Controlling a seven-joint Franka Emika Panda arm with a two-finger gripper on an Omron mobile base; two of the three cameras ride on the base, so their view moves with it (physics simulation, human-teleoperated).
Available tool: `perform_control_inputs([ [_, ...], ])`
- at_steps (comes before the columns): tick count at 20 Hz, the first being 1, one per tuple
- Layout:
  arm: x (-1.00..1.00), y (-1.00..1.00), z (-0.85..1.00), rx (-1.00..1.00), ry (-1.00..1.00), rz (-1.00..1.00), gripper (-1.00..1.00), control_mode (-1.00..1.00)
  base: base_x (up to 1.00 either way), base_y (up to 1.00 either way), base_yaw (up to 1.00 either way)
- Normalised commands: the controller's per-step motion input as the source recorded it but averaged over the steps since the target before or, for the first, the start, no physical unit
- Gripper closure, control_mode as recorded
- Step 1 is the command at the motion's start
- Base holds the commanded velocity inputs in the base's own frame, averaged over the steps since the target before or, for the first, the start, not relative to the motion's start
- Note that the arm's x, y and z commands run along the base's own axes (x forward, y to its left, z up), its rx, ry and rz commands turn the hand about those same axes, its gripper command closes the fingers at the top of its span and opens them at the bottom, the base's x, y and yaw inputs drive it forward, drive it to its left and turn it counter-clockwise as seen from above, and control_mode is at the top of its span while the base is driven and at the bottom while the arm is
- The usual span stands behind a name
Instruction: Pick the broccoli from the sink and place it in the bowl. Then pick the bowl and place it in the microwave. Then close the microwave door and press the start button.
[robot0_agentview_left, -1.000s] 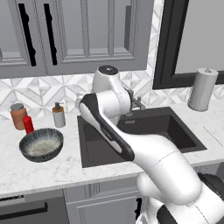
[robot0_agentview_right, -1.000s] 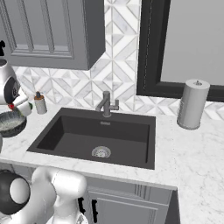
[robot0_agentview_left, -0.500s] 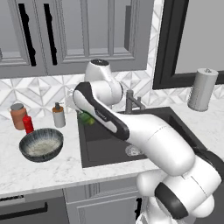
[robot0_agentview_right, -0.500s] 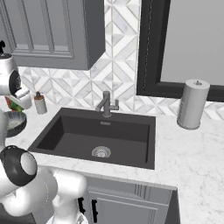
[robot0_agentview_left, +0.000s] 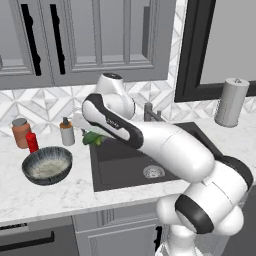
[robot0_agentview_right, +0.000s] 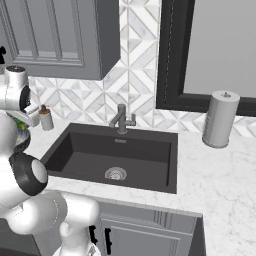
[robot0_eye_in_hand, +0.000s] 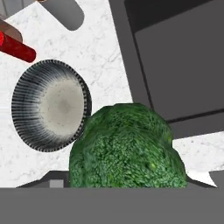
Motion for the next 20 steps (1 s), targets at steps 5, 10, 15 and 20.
perform_control_inputs([
  [5, -0.40, -0.21, -0.19, 0.40, -0.07, 0.00, 1.00, -1.00, 0.00, 0.00, 0.00],
  [10, -0.12, 0.23, -0.01, 0.13, -0.11, 0.00, 1.00, -1.00, 0.00, 0.00, 0.00],
  [15, 0.12, 0.41, 0.00, 0.00, 0.00, 0.00, 1.00, -1.00, 0.00, 0.00, 0.00],
  [20, 0.09, 0.45, 0.00, 0.00, 0.00, 0.00, 1.00, -1.00, 0.00, 0.00, 0.00],
])
